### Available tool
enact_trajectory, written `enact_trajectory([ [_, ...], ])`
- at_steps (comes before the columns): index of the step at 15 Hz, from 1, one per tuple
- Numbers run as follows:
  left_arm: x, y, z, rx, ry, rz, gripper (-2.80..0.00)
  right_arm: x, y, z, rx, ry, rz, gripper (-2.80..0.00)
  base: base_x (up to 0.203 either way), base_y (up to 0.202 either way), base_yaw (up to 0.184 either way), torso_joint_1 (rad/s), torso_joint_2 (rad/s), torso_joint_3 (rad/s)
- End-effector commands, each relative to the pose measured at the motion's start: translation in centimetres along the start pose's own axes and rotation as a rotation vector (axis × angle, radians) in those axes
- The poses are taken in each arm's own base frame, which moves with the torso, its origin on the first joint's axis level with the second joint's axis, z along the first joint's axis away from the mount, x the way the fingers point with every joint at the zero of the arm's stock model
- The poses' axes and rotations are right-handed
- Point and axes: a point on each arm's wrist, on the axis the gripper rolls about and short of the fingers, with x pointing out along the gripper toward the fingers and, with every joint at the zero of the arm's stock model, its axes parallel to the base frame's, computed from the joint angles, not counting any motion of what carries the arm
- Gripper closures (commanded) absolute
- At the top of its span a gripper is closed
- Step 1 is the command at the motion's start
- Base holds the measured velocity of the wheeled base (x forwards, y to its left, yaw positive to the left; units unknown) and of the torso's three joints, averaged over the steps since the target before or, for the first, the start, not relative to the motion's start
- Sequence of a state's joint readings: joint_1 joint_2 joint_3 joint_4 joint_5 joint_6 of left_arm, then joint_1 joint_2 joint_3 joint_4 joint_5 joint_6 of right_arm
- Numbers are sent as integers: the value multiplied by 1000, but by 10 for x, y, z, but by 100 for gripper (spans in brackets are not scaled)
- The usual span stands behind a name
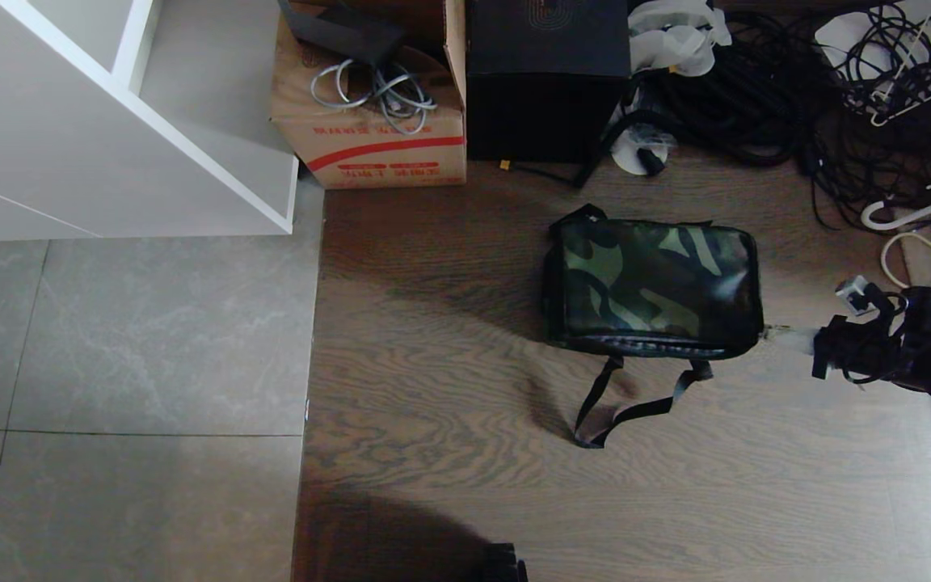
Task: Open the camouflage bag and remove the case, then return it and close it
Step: Open the top of the storage box
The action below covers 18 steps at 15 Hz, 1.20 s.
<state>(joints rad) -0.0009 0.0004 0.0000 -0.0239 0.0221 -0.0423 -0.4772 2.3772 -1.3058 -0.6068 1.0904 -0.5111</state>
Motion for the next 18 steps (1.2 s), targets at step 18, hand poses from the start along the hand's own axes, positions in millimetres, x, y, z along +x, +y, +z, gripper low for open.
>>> enact_trajectory([
  [18, 1, 0, -3, 0, 8, 2, 0, 13, -41, 44, -103, -62, -19, 0, 0, 0, 0, 0, 0, 0],
])
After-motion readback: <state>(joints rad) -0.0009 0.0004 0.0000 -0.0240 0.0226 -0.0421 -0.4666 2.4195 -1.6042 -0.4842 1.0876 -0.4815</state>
